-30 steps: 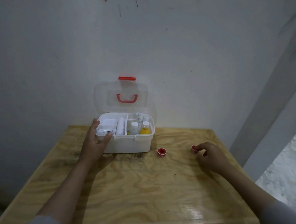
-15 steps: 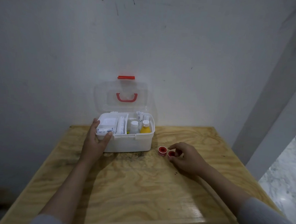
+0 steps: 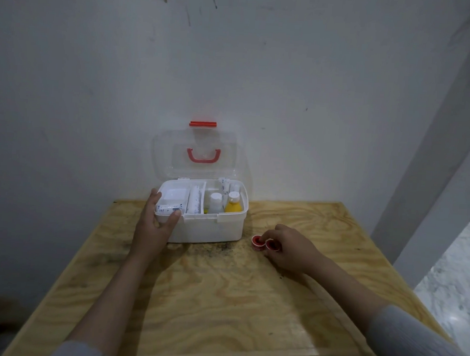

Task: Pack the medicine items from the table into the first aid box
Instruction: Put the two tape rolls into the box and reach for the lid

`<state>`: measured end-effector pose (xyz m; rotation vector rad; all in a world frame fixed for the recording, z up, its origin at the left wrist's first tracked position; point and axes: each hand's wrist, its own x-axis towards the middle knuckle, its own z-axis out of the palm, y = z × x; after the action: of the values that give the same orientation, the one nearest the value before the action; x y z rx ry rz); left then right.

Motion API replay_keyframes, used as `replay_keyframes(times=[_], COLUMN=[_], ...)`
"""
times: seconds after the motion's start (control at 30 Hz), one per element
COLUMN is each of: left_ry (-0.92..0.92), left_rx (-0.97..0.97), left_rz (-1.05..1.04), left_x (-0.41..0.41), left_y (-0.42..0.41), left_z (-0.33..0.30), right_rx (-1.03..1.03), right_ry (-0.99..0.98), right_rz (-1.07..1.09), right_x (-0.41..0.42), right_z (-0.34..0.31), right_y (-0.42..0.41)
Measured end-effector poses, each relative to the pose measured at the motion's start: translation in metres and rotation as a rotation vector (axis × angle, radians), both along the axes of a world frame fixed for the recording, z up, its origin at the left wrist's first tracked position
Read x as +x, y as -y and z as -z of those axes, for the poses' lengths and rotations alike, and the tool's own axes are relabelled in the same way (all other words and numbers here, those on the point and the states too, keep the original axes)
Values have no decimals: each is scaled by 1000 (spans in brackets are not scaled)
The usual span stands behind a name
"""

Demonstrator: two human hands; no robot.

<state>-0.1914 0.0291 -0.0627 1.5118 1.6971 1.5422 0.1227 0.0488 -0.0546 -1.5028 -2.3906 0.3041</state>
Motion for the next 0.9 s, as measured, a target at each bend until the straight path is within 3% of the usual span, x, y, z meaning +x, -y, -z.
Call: replay_keyframes(times=[0.47,0.7,0.9], left_ry=[-14,-20,-21], left_rx=[5,1,-3], left_rz=[-3,-4,-4], left_x=[0,0,0], left_y=[0,0,0], left_z=[0,0,0], right_rx=[-2,24,-31], right_ry=[-28,226,68], right_rz=[20,-1,31], right_x=[-6,-19,-12], right_z=[1,-10,-23], right_y=[6,5,11])
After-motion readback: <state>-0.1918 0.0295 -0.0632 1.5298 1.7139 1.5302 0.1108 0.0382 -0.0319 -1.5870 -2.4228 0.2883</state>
